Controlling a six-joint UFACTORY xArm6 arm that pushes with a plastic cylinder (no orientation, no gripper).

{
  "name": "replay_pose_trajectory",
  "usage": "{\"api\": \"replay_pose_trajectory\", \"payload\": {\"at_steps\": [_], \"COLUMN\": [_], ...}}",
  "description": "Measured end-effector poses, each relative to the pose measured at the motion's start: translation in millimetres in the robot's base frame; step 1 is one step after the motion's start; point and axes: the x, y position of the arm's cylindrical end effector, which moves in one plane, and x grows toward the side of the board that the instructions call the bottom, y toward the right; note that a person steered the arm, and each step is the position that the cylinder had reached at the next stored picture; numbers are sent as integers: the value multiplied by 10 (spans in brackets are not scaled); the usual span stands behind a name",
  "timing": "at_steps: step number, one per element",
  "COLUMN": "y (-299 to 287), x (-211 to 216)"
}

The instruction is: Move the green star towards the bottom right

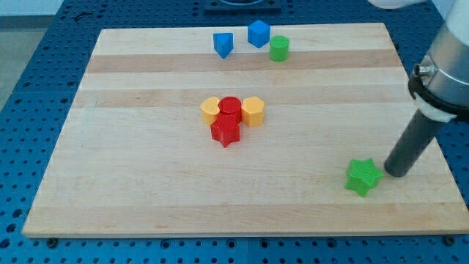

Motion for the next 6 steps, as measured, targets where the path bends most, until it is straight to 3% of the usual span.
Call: {"api": "replay_pose_trajectory", "payload": {"at_steps": [1, 3, 5, 6], "y": [-535, -831, -1214, -1254], "x": [186, 177, -936, -933]}}
